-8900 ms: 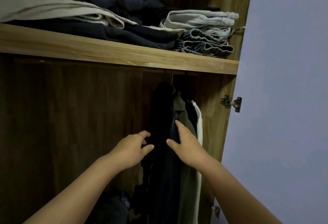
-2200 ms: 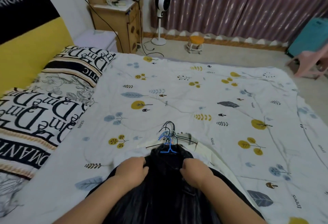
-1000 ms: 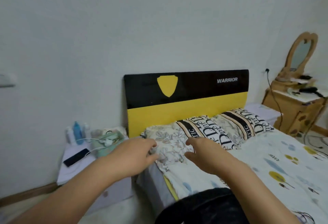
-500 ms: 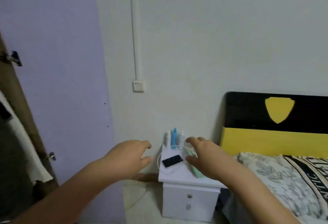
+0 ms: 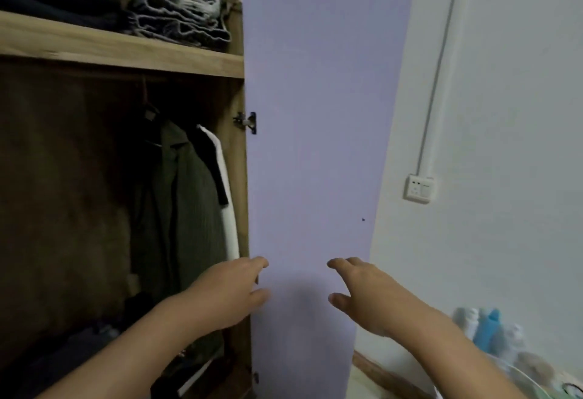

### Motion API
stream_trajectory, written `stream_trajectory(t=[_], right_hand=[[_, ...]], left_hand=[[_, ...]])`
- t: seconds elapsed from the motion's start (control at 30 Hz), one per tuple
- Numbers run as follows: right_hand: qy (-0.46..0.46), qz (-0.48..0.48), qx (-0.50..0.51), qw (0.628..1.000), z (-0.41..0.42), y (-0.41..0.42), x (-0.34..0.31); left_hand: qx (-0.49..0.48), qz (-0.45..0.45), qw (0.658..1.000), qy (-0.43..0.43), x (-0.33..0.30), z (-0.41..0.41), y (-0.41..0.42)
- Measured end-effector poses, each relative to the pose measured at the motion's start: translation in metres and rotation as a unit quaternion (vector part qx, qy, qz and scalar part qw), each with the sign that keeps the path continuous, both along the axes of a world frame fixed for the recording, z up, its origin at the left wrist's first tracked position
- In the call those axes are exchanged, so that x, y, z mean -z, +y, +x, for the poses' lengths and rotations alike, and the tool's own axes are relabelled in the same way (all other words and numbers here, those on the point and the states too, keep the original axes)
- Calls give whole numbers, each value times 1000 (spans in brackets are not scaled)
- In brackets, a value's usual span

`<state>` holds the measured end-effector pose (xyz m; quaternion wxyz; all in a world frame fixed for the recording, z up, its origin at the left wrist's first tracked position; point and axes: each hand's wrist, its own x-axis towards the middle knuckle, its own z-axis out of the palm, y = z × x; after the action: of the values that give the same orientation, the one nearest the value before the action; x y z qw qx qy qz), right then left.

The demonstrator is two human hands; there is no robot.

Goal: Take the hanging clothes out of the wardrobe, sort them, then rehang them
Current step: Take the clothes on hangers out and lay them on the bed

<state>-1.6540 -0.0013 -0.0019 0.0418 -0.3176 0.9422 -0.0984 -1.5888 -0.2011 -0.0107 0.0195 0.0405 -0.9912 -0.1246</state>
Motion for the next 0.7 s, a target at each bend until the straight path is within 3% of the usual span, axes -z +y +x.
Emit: stream_trajectory(t=[0.33, 0.7], right_hand=[[-4, -55, -150, 987, -96, -125, -26], [-78, -282, -209, 933, -152, -292, -43]], left_hand=[[-143, 23, 989, 29, -12, -44, -103], [-175, 33, 980, 92, -29, -83, -230]])
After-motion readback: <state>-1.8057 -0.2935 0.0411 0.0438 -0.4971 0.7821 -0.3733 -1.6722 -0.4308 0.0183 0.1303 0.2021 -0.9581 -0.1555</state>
